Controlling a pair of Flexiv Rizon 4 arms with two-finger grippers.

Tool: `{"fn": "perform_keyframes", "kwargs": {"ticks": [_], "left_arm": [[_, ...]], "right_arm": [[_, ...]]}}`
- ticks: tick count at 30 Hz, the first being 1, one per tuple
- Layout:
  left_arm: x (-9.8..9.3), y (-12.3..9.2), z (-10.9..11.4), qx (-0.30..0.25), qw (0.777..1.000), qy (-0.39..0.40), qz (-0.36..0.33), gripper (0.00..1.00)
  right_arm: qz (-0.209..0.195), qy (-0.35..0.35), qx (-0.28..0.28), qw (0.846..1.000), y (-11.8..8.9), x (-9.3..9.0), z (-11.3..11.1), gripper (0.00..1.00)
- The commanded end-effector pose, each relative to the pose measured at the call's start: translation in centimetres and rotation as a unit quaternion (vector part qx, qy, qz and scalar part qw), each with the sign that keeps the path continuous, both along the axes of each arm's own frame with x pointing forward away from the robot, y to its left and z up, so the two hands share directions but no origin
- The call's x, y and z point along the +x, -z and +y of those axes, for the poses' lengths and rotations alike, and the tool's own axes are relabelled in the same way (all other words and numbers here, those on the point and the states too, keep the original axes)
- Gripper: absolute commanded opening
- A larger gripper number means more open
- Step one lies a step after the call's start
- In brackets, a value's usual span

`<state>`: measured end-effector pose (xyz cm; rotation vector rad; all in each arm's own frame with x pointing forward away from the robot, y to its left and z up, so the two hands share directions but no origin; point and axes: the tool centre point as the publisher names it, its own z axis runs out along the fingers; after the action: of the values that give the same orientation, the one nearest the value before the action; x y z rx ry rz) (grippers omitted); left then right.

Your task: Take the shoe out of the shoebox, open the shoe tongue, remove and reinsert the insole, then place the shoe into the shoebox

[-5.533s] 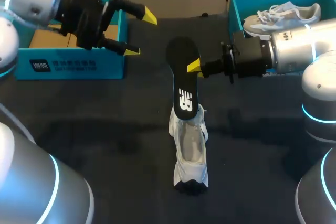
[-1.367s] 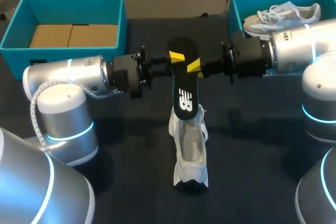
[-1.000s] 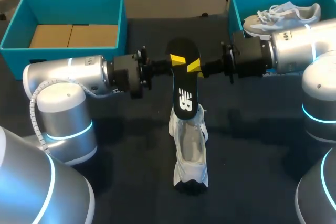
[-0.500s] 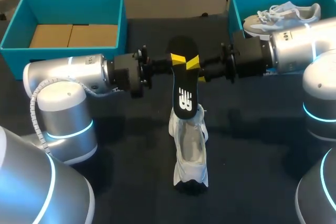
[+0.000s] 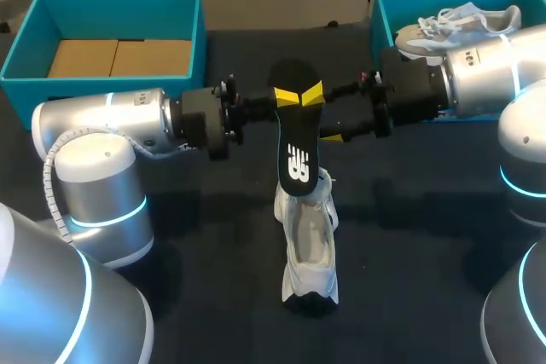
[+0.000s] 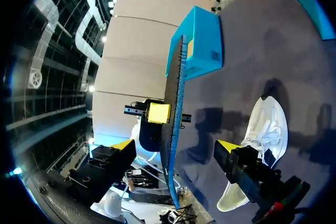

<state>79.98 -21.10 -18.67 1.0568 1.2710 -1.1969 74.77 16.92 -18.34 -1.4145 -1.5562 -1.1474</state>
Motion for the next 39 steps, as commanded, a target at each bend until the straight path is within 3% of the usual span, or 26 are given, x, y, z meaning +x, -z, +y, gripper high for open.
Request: {"fn": "perform_keyframes", "kwargs": {"ticks": [1,12,22,28,39], "left_arm": [[-0.5,-0.4,0.5,0.007,1.000,0.002,0.002,0.00],[-3.1,-1.2,2.4,0.037,0.999,0.019,0.030,0.00],[-6.3,-1.1,4.0,0.047,0.997,0.035,0.055,0.00],[-8.1,-1.5,4.1,0.060,0.995,0.047,0.068,0.00],[-8.1,-1.5,4.1,0.060,0.995,0.047,0.068,0.00]], "right_arm": [[-0.014,-0.002,-0.012,1.000,-0.1,-0.3,-0.6,1.00],[-0.098,-0.013,-0.049,0.994,0.3,-1.2,-3.6,1.00],[-0.145,-0.098,-0.071,0.982,0.8,-2.4,-6.1,1.00],[-0.143,-0.111,-0.066,0.981,0.9,-2.5,-6.8,1.00],[-0.143,-0.111,-0.066,0.981,0.9,-2.5,-6.8,1.00]]}}
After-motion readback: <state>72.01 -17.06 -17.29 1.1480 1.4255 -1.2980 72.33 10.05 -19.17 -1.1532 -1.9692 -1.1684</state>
